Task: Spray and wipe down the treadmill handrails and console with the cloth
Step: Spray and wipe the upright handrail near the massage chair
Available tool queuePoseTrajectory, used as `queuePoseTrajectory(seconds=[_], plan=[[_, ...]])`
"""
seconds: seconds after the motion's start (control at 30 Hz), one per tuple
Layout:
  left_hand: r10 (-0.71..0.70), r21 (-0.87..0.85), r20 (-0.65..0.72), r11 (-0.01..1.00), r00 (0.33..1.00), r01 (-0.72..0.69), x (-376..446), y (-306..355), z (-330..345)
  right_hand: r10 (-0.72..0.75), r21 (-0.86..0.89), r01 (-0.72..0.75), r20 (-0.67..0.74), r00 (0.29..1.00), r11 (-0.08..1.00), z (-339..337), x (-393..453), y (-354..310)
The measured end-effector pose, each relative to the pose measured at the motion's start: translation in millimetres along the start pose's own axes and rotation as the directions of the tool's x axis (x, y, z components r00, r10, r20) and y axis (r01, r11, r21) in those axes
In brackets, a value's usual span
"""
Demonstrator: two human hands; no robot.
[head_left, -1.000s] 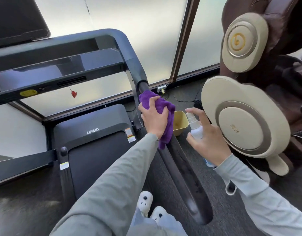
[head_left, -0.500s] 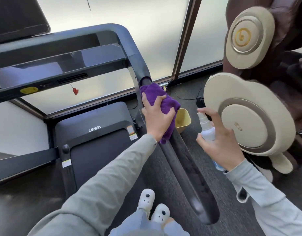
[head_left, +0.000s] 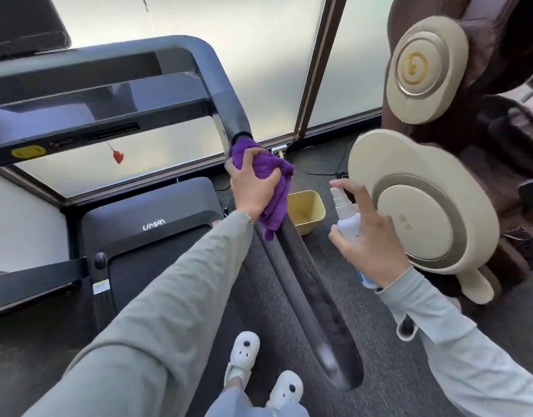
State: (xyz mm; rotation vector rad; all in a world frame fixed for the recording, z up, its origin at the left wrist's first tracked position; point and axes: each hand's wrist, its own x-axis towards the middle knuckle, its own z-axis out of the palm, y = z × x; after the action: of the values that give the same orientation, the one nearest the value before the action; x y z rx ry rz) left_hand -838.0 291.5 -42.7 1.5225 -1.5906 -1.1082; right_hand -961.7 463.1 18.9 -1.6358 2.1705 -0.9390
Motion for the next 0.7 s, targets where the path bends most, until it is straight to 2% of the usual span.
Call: queuePoseTrajectory(seconds=[0.13,0.33,0.6,0.7], plan=[[-0.046,0.046,-0.022,0.998,0.999,0.047,25,7,-1,0.0,0.002,0.0,0.02,1.0,1.0,4,8,5],[0.046,0.06,-0.014,0.997,0.999,-0.045,-12,-2,4,-0.015,0.054,0.015,0.006,1.0,0.998,16,15,5],[0.067,-0.108,0.007,0.992,0.998,-0.066,-108,-20,15,-0.087,0.113,0.082,0.041,0.995,0.99,17,5,0],[0.02,0.006,0.007,1.0,1.0,-0.02,-99,-11,16,-0.064,0.119,0.059,0.038,0.997,0.991,12,-1,3]])
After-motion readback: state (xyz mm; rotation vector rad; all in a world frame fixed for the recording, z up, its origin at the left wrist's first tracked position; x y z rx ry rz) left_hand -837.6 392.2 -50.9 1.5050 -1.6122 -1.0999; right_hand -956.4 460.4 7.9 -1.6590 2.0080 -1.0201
